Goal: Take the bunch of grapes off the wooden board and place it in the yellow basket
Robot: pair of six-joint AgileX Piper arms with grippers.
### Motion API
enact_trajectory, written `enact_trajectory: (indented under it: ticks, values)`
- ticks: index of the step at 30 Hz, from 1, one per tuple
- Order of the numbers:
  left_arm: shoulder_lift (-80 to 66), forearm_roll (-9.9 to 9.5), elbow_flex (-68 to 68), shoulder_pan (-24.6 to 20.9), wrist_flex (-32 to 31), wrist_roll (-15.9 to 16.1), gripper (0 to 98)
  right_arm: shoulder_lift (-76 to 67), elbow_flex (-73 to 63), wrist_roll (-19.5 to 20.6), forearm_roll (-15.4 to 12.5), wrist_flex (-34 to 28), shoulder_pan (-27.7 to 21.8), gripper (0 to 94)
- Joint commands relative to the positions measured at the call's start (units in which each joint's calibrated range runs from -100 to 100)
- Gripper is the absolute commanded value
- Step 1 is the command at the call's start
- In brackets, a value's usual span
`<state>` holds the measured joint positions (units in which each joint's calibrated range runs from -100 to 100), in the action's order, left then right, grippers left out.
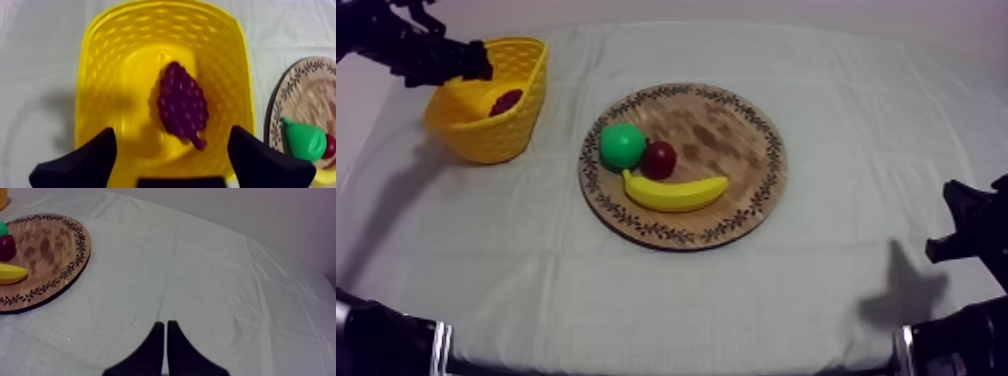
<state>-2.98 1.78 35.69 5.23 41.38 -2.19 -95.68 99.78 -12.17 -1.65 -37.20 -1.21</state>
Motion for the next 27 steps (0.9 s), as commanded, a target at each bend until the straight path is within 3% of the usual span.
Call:
enact_trajectory:
  ticks: [1,9,20,27]
  values:
    - [-5.02,0.07,5.12,-0.15,-0.71,0.08,73.6,0.0,-0.01,-0.01,0.02,0.02,-0.01,0.5]
    - [-18.05,0.0,18.92,-1.43,-5.05,0.67,50.7,0.0,-0.01,-0.01,0.02,0.02,-0.01,0.5]
    - [-33.62,-0.6,33.48,-2.7,-9.51,4.27,18.3,0.0,-0.01,-0.01,0.02,0.02,-0.01,0.5]
    - [-45.76,-0.87,41.06,-3.16,-10.38,5.05,4.5,0.0,-0.01,-0.01,0.02,0.02,-0.01,0.5]
